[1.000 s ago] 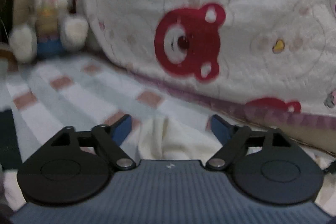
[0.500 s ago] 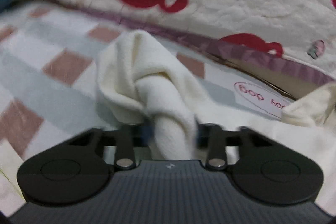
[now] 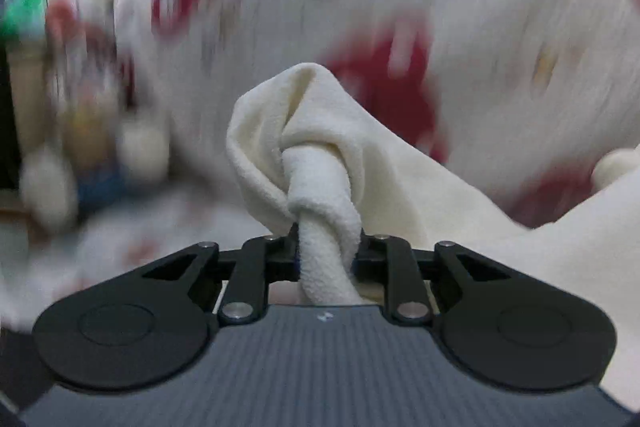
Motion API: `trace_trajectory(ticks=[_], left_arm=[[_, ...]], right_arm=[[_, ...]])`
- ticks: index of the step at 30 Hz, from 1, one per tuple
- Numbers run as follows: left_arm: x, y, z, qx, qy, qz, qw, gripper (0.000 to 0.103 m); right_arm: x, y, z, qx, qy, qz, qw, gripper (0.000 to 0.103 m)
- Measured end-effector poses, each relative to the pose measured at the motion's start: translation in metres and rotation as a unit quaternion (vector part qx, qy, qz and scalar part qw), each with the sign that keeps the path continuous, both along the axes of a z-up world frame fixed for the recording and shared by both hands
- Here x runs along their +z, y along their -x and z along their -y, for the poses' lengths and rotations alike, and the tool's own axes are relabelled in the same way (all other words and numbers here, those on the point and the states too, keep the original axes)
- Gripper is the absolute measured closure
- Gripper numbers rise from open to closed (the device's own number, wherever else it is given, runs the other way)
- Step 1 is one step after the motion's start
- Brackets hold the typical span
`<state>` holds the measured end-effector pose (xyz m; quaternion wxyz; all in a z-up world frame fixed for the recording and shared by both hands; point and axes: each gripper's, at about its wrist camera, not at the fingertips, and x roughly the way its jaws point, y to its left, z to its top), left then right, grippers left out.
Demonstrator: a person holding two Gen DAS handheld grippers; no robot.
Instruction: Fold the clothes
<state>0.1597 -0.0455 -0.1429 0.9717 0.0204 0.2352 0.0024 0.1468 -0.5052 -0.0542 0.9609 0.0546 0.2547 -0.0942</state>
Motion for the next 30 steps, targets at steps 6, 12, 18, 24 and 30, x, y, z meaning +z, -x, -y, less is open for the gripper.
trace_trajectory(ticks=[6, 12, 18, 24, 30], left_arm=[[-0.036, -0.010, -0.003, 0.000, -0.026, -0.039, 0.9989, 0.083], [-0.029, -0.012, -0.008, 0.015, -0.007, -0.053, 0.9985, 0.083], [-0.017, -0.014, -0.031, 0.056, 0.091, -0.119, 0.9872, 0.074], [0.020, 0.011, -0.015, -0.012, 0.104, -0.123, 0.9869, 0.055], [0.040, 0.046, 0.070, -0.199, 0.153, -0.182, 0.9506, 0.051]], right_arm=[[-0.065, 0.009, 0.013, -0.025, -0.070, -0.074, 0.995, 0.030], [-0.064, 0.089, 0.049, -0.049, -0.087, -0.081, 0.992, 0.030], [-0.069, 0.206, 0.096, -0.181, -0.163, -0.071, 0.967, 0.031], [-0.103, 0.261, 0.081, -0.214, -0.204, -0.053, 0.954, 0.034], [-0.130, 0.258, 0.070, -0.166, -0.269, -0.060, 0.947, 0.034]])
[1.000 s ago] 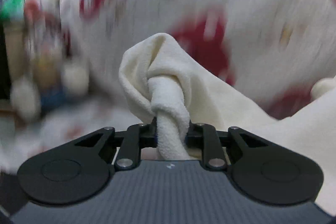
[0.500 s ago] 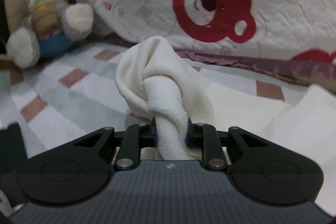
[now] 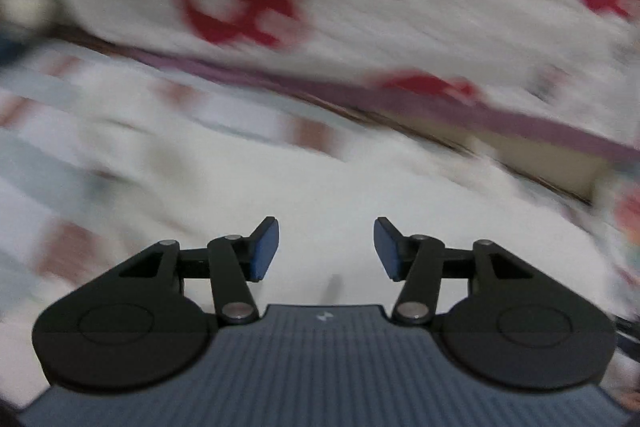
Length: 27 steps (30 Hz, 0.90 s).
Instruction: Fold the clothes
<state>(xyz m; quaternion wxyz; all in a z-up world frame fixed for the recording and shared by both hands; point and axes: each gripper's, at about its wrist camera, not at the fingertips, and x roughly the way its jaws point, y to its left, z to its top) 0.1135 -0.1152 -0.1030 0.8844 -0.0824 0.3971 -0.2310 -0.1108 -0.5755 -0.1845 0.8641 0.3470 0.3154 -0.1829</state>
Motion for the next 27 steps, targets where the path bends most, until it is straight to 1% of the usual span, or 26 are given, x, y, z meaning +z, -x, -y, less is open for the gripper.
trace_trajectory(ticks=[2, 3, 4, 6, 7, 8, 9, 10, 11, 12, 14, 16, 18, 19, 20, 21, 23, 24, 27], left_arm=[[0.006, 0.012, 0.043, -0.068, 0.001, -0.005, 0.9977, 0.051], [0.008, 0.019, 0.065, -0.103, -0.010, 0.000, 0.9946, 0.049], [0.008, 0.022, 0.084, -0.131, -0.009, -0.005, 0.9914, 0.045], [-0.001, 0.019, 0.105, -0.156, 0.047, -0.060, 0.9849, 0.044], [-0.006, 0.018, 0.116, -0.168, 0.074, -0.087, 0.9792, 0.044], [-0.010, 0.016, 0.127, -0.180, 0.102, -0.114, 0.9718, 0.044], [-0.015, 0.016, 0.136, -0.185, 0.123, -0.130, 0.9662, 0.044], [-0.019, 0.020, 0.138, -0.179, 0.127, -0.122, 0.9680, 0.044], [-0.023, 0.026, 0.138, -0.171, 0.125, -0.109, 0.9711, 0.044], [-0.028, 0.032, 0.136, -0.163, 0.123, -0.095, 0.9742, 0.044], [-0.040, 0.047, 0.126, -0.147, 0.117, -0.063, 0.9801, 0.044], [-0.045, 0.058, 0.116, -0.148, 0.102, -0.033, 0.9833, 0.044], [-0.043, 0.064, 0.108, -0.154, 0.084, 0.003, 0.9845, 0.044], [-0.039, 0.064, 0.106, -0.162, 0.082, 0.020, 0.9831, 0.044], [-0.034, 0.064, 0.103, -0.170, 0.093, 0.029, 0.9807, 0.044], [-0.028, 0.064, 0.099, -0.178, 0.108, 0.039, 0.9774, 0.044], [-0.012, 0.068, 0.091, -0.198, 0.148, 0.061, 0.9671, 0.044], [-0.005, 0.073, 0.087, -0.209, 0.157, 0.076, 0.9622, 0.044], [0.007, 0.085, 0.080, -0.237, 0.159, 0.114, 0.9516, 0.038]], right_arm=[[-0.001, -0.008, -0.009, 0.021, 0.021, -0.014, 0.999, 0.034], [-0.002, -0.012, -0.014, 0.031, 0.031, -0.021, 0.999, 0.034], [-0.006, -0.016, -0.020, 0.042, 0.044, -0.031, 0.998, 0.034], [-0.016, -0.022, -0.029, 0.052, 0.067, -0.040, 0.996, 0.033], [-0.021, -0.025, -0.029, 0.035, 0.068, -0.033, 0.996, 0.033], [-0.025, -0.027, -0.024, 0.007, 0.059, -0.015, 0.998, 0.033], [-0.027, -0.030, -0.018, -0.011, 0.039, 0.001, 0.999, 0.033], [-0.029, -0.032, -0.012, -0.029, 0.020, 0.017, 0.999, 0.037], [-0.031, -0.034, -0.005, -0.047, 0.000, 0.033, 0.998, 0.048], [-0.031, -0.038, -0.001, -0.060, -0.012, 0.047, 0.997, 0.086], [-0.010, -0.055, -0.013, -0.026, 0.042, 0.048, 0.998, 0.085], [0.023, -0.066, -0.038, 0.027, 0.117, 0.081, 0.989, 0.086], [0.058, -0.074, -0.073, 0.076, 0.197, 0.109, 0.971, 0.086], [0.072, -0.076, -0.093, 0.098, 0.239, 0.118, 0.959, 0.086], [0.085, -0.078, -0.112, 0.118, 0.271, 0.132, 0.946, 0.086], [0.094, -0.079, -0.127, 0.137, 0.279, 0.144, 0.940, 0.086], [0.112, -0.083, -0.155, 0.175, 0.290, 0.166, 0.926, 0.086], [0.117, -0.086, -0.161, 0.192, 0.276, 0.168, 0.926, 0.086], [0.125, -0.092, -0.175, 0.242, 0.225, 0.169, 0.928, 0.086]])
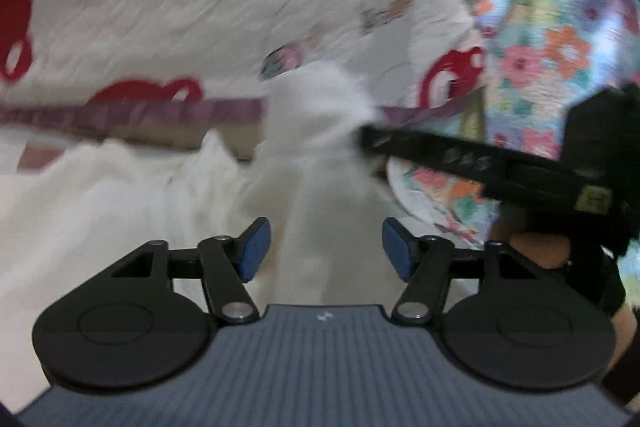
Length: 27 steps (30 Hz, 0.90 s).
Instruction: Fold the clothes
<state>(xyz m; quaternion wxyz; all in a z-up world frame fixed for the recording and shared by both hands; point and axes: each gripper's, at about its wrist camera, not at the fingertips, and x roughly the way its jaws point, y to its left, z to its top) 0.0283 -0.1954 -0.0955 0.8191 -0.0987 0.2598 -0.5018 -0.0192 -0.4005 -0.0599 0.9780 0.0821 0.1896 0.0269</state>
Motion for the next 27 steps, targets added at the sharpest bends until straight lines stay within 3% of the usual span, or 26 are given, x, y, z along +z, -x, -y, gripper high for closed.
trace_trajectory(ticks=[2, 6, 7, 8, 11, 15, 18, 19, 21, 27], left_arm=[[-0.006, 0.000, 0.001, -0.007, -0.016, -0.003, 0.9998, 0.038], [-0.033, -0.010, 0.001, -0.016, -0.018, -0.047, 0.9986, 0.041], [-0.041, -0.015, 0.001, -0.028, -0.017, -0.064, 0.9974, 0.069], [-0.048, -0.019, 0.003, -0.038, -0.020, -0.080, 0.9958, 0.088], [-0.052, -0.025, 0.012, -0.021, -0.076, -0.086, 0.9931, 0.088], [-0.055, -0.033, 0.002, 0.011, -0.086, -0.094, 0.9918, 0.088], [-0.062, -0.041, -0.006, 0.044, -0.090, -0.116, 0.9882, 0.088], [-0.067, -0.044, -0.009, 0.056, -0.092, -0.126, 0.9862, 0.088], [-0.075, -0.049, -0.016, 0.075, -0.093, -0.141, 0.9828, 0.088], [-0.091, -0.065, -0.033, 0.113, -0.061, -0.215, 0.9680, 0.087]], right_arm=[[-0.001, 0.002, -0.005, 0.042, -0.038, -0.021, 0.998, 0.086], [-0.021, 0.018, -0.005, 0.107, -0.130, -0.020, 0.985, 0.086], [-0.027, 0.019, -0.005, 0.115, -0.143, -0.026, 0.983, 0.086], [-0.033, 0.018, -0.003, 0.116, -0.148, -0.038, 0.981, 0.086], [-0.049, 0.014, 0.000, 0.091, -0.179, -0.067, 0.977, 0.084], [-0.064, 0.014, 0.006, 0.082, -0.225, -0.074, 0.968, 0.083], [-0.068, 0.013, 0.005, 0.081, -0.215, -0.098, 0.968, 0.078], [-0.069, 0.013, 0.001, 0.085, -0.195, -0.105, 0.972, 0.065], [-0.066, 0.017, -0.004, 0.084, -0.147, -0.111, 0.979, 0.050], [-0.057, 0.022, 0.014, 0.042, -0.112, -0.124, 0.985, 0.049]])
